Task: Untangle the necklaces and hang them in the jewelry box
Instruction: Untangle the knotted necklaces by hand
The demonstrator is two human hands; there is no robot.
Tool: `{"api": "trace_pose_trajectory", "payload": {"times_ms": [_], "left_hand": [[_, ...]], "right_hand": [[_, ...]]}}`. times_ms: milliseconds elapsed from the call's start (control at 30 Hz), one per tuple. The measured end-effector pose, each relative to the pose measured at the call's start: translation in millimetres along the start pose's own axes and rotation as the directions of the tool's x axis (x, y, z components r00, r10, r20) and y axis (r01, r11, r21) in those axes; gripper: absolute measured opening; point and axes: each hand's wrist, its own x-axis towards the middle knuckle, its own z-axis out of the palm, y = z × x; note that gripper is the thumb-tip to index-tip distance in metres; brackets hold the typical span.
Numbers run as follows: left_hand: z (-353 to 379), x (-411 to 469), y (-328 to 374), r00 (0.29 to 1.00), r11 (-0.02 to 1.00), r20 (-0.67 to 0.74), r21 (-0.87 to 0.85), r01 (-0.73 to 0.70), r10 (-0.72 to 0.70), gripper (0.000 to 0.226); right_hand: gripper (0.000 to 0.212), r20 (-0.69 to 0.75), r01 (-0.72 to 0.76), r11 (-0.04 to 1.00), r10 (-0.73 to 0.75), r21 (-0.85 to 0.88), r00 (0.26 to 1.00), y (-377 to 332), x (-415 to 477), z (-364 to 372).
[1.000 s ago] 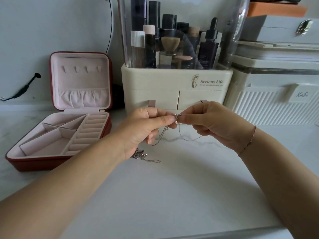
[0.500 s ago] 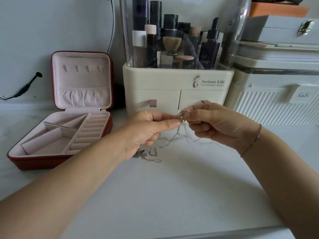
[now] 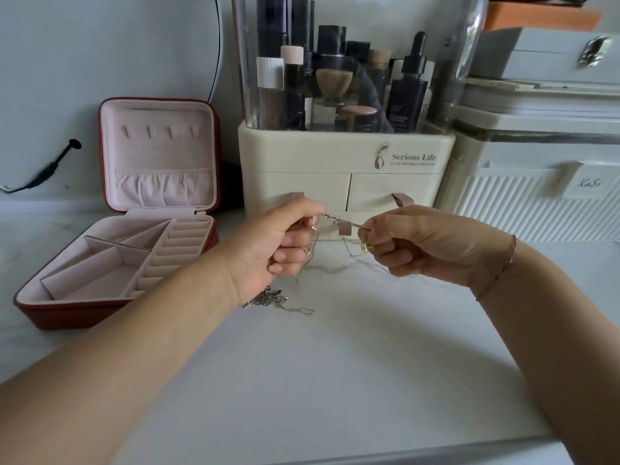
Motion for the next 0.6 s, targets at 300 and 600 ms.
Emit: {"api": "trace_pose_trajectory", "payload": {"times_ms": [300, 600], "left_hand": [[-5, -1, 0, 0.998, 0.998, -0.013, -0.002, -0.066, 0.066, 0.022], [-2, -2, 0, 0.992, 0.992, -0.011, 0.013, -0.126, 0.126, 0.017]], "right_hand": [[0.022, 0.043, 0.051, 0.998, -0.05, -0.029, 0.998, -10, -9, -4], [0.02, -0.065, 0.102, 0.986, -0.094, 0.13, 0.993, -12, -11, -3]]}}
